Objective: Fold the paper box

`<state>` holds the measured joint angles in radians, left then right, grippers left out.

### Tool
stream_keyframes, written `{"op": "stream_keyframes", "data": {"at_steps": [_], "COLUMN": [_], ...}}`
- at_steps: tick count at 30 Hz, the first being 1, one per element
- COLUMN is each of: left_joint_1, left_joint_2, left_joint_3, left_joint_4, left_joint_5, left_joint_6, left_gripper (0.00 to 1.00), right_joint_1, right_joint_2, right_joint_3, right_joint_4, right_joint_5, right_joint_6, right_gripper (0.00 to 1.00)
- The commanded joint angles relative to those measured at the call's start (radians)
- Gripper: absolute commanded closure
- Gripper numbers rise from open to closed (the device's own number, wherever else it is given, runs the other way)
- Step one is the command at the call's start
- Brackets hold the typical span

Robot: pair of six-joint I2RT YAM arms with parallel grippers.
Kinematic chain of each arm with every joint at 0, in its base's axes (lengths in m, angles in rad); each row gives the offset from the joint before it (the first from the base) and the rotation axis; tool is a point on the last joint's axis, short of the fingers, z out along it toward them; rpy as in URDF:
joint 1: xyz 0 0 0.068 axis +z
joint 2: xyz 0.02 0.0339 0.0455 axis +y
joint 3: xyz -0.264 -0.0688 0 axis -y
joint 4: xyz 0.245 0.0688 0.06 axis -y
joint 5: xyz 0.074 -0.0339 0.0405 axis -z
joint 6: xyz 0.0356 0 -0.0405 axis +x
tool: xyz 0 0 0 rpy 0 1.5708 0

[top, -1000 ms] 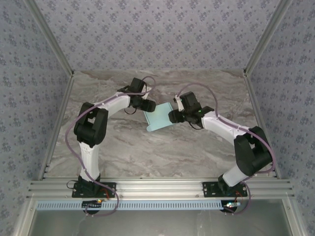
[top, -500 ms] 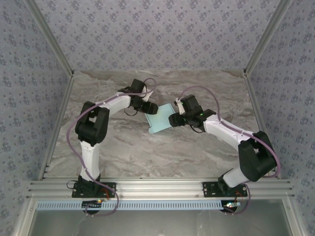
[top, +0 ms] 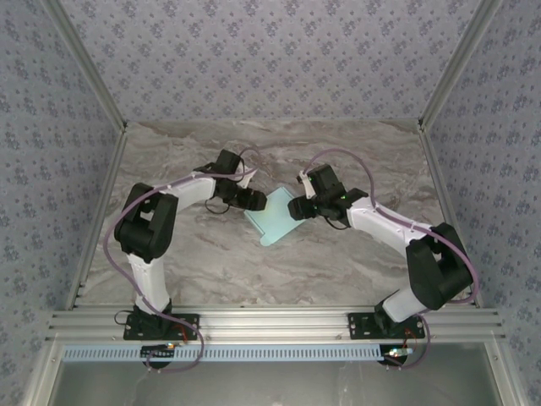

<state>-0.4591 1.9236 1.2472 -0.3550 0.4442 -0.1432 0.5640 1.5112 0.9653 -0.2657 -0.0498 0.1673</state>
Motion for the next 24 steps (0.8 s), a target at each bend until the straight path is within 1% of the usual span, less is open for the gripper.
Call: {"op": "stream_keyframes", "data": {"at_steps": [1, 4, 7, 11, 15, 19, 21, 24], "left_joint_1": [0.000, -0.001, 0.000, -0.001, -0.002, -0.002, -0.003, -0.003], "left_joint_2": [-0.034, -0.035, -0.038, -0.045, -0.027, -0.014, -0.008, 0.004], "left_joint_3": [-0.032, -0.036, -0.031, -0.016, 0.017, 0.036, 0.041, 0.047], "left_joint_4": [-0.010, -0.011, -0.016, -0.026, -0.054, -0.055, -0.051, -0.055], "left_joint_5": [0.017, 0.007, -0.034, -0.084, -0.091, -0.047, -0.013, 0.031], "left_joint_6": [0.000, 0.002, 0.005, 0.018, 0.033, 0.041, 0.042, 0.042], "left_gripper": [0.31, 0.31, 0.30, 0.29, 0.28, 0.28, 0.28, 0.29], "right_joint_1": [0.009, 0.014, 0.023, 0.024, 0.021, 0.006, -0.004, -0.015], "right_joint_2": [0.016, 0.014, 0.005, -0.034, -0.072, -0.060, -0.042, 0.008], "right_joint_3": [-0.008, -0.008, -0.014, -0.058, -0.117, -0.186, -0.222, -0.243], "right_joint_4": [-0.016, -0.040, -0.073, -0.098, -0.079, 0.028, 0.124, 0.248], "right_joint_5": [-0.010, -0.018, -0.029, -0.093, -0.174, -0.290, -0.358, -0.428], "right_joint_6": [0.008, 0.002, -0.001, 0.029, 0.080, 0.180, 0.245, 0.327], "right_gripper": [0.32, 0.32, 0.32, 0.32, 0.30, 0.30, 0.30, 0.30]}}
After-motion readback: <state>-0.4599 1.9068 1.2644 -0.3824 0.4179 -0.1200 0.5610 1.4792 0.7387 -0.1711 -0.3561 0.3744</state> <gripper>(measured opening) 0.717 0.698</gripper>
